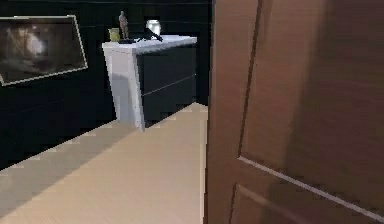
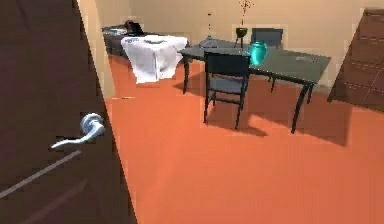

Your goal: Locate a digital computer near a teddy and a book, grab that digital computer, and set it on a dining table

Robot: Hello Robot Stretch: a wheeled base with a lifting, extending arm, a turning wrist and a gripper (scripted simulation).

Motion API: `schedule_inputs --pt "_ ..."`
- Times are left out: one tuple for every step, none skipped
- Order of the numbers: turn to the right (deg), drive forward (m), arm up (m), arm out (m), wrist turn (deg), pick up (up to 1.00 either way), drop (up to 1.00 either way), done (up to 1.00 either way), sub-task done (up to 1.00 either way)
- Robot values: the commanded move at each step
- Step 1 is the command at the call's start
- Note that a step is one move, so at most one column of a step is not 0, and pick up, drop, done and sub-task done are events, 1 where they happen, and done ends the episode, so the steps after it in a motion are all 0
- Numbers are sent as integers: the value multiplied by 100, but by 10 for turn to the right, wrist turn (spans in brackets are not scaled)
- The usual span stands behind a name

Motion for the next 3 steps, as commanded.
schedule_inputs --pt "0 20 0 0 0 0 0 0 0" --pt "-270 0 0 0 0 0 0 0 0" --pt "0 35 0 0 0 0 0 0 0"
